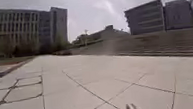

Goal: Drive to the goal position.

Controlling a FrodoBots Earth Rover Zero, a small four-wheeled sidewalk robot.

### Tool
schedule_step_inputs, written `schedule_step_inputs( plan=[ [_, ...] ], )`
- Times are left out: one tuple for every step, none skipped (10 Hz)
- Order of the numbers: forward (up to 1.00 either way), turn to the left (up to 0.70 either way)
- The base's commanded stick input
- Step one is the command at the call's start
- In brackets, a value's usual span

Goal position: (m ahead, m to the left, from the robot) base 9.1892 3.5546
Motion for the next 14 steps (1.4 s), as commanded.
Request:
schedule_step_inputs(
  plan=[
    [0.7,0.27],
    [0.7,0.27],
    [0.7,0.04],
    [0.7,0.0],
    [0.7,0.0],
    [0.7,0.0],
    [0.7,0.0],
    [0.7,0.0],
    [0.7,0.0],
    [0.7,0.0],
    [0.7,0.0],
    [0.7,0.0],
    [0.7,0.0],
    [0.7,0.0]
  ],
)
